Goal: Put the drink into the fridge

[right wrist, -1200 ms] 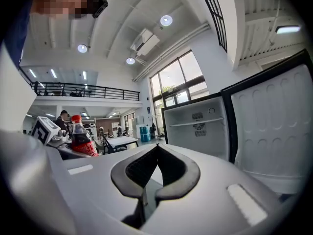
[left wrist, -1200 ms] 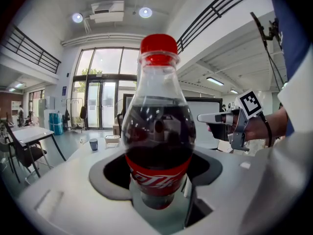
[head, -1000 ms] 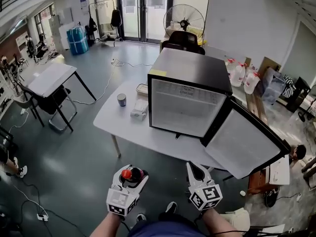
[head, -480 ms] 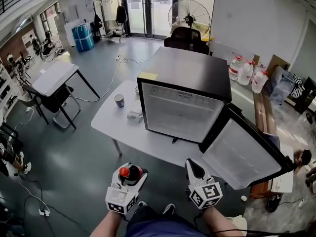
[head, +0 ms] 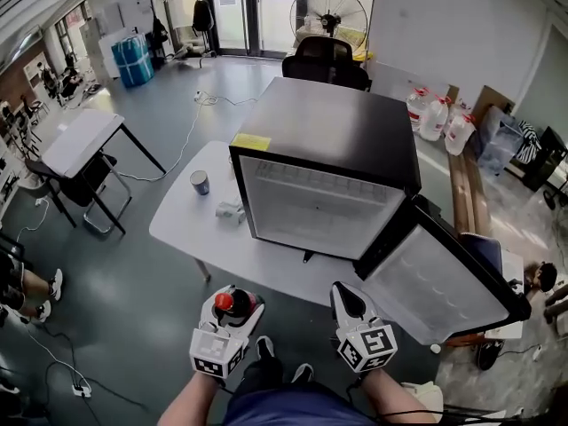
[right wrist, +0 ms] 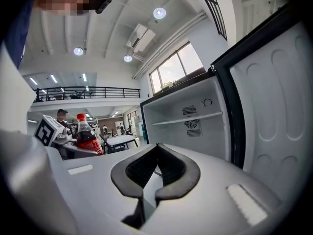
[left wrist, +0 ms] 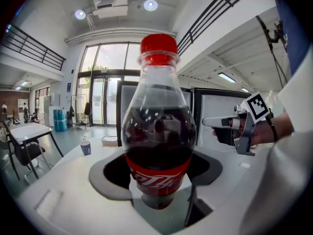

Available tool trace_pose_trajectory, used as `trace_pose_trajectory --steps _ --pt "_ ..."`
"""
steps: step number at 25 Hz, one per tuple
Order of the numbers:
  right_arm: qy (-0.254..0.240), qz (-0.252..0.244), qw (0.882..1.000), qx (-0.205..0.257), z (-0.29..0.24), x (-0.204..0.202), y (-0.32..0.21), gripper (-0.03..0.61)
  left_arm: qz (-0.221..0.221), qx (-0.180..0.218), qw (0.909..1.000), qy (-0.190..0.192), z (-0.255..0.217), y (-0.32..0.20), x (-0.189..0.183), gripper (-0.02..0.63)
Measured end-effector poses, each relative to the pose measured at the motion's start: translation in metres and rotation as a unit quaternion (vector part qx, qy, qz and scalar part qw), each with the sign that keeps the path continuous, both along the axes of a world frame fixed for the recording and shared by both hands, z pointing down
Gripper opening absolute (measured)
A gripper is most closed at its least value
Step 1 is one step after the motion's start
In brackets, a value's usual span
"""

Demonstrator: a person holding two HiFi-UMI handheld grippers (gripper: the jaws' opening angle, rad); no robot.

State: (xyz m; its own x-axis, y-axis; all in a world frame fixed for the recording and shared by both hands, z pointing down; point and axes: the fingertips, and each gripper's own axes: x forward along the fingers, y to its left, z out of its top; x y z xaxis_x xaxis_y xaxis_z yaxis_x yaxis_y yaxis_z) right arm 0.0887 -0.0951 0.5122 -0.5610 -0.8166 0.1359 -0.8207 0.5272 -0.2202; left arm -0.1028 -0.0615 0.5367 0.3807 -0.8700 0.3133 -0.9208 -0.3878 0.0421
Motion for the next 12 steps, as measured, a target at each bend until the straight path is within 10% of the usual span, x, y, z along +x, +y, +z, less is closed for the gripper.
trace_pose_trajectory --steps 12 --pt "0.032 0.040 0.999 -0.001 -0.006 -0.024 -0.045 0.003 0.077 0.010 0.9969 -0.014 0.001 -0.090 -0.004 0.314"
